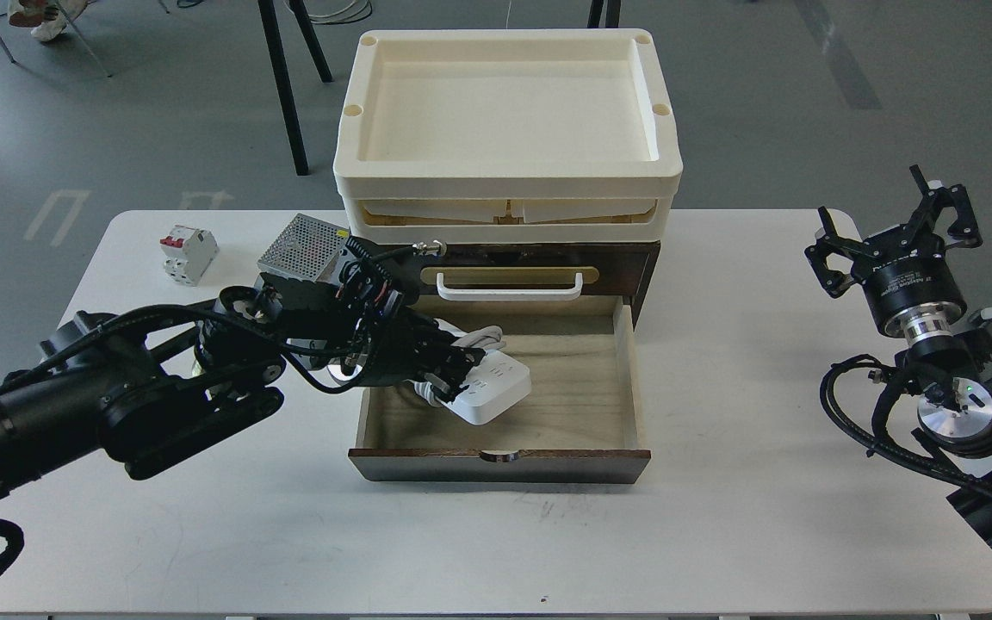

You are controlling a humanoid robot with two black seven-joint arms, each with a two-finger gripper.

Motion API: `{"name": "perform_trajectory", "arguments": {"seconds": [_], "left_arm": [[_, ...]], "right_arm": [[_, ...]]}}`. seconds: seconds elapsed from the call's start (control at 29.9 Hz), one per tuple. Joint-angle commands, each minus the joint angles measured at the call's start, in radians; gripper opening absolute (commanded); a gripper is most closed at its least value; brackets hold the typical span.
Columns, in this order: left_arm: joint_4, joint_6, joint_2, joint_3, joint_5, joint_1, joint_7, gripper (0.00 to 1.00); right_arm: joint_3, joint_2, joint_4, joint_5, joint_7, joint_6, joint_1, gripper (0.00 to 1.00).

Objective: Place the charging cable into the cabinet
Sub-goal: 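Open the left gripper, release the strip, and raise the arm away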

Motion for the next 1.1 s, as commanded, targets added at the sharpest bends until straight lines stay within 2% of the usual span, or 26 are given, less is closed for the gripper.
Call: {"name": "perform_trajectory", "arguments": {"seconds": [0.0, 0.1, 0.13, 0.3, 0.4, 0.47, 0.6, 0.7, 0.77, 0.9, 1.07], "left_arm": [[-0.013, 0.049, -0.002, -0.005, -0.003, 0.006, -0.001, 0.64], [-0.016, 0.129, -0.004, -0.004, -0.007, 0.006, -0.010, 0.84], [-0.023, 0.145, -0.007, -0.005, -0.007, 0.007, -0.015, 0.87], [-0.161, 0.155, 0.022, -0.044, -0.137, 0.009, -0.039, 0.93], [-0.264, 0.155, 0.035, -0.103, -0.318, 0.029, -0.030, 0.97], [-0.292, 0.158, 0.028, -0.155, -0.380, 0.032, -0.032, 0.97], [-0.292, 0.155, 0.007, -0.335, -0.528, 0.032, -0.032, 0.99], [-0.281, 0.148, 0.002, -0.509, -0.772, 0.029, -0.029, 0.99], [-0.255, 0.148, 0.002, -0.609, -0.960, 0.024, -0.011, 0.99], [-0.195, 0.160, 0.019, -0.747, -1.269, 0.025, 0.060, 0.99], [-0.039, 0.159, 0.045, -0.838, -1.463, 0.068, 0.053, 0.99]], "right_arm": [[0.000, 0.000, 0.000, 0.000, 0.000, 0.000, 0.000, 1.00], [0.000, 0.000, 0.000, 0.000, 0.000, 0.000, 0.000, 1.00], [0.000, 0.000, 0.000, 0.000, 0.000, 0.000, 0.000, 1.00], [0.000, 0.000, 0.000, 0.000, 0.000, 0.000, 0.000, 1.00], [0.000, 0.000, 0.000, 0.000, 0.000, 0.000, -0.002, 1.00], [0.000, 0.001, 0.000, 0.000, 0.000, 0.000, -0.002, 1.00], [0.000, 0.001, 0.000, 0.000, 0.000, 0.000, -0.002, 1.00], [0.000, 0.001, 0.000, 0.000, 0.000, 0.000, 0.000, 1.00], [0.000, 0.000, 0.000, 0.000, 0.000, 0.000, -0.002, 1.00], [0.001, 0.001, 0.000, 0.000, 0.000, 0.005, 0.000, 1.00], [0.015, 0.001, 0.000, 0.002, -0.002, 0.005, 0.001, 1.00]]}}
